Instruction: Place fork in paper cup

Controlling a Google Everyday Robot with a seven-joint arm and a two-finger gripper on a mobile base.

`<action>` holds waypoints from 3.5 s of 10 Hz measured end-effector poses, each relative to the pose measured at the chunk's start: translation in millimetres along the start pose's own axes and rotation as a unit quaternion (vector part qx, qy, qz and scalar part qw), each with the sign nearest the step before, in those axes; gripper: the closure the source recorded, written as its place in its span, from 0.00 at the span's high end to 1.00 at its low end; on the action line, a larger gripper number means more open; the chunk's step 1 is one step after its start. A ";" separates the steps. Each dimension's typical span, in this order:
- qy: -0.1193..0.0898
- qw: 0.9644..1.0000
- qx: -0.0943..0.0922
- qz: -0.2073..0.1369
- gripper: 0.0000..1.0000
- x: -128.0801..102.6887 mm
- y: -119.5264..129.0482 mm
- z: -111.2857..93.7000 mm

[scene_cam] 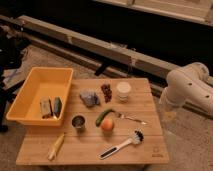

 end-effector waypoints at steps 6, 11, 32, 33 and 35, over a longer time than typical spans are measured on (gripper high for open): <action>0.000 1.000 0.000 0.000 0.65 0.0 0.0 0.0; 0.000 1.000 0.000 0.000 0.65 0.0 0.0 0.0; 0.024 1.000 -0.001 0.012 0.65 -78.1 -58.6 80.9; 0.020 1.000 -0.006 0.010 0.65 -90.7 -57.2 90.7; 0.012 1.000 -0.018 0.007 0.65 -110.7 -56.8 110.8</action>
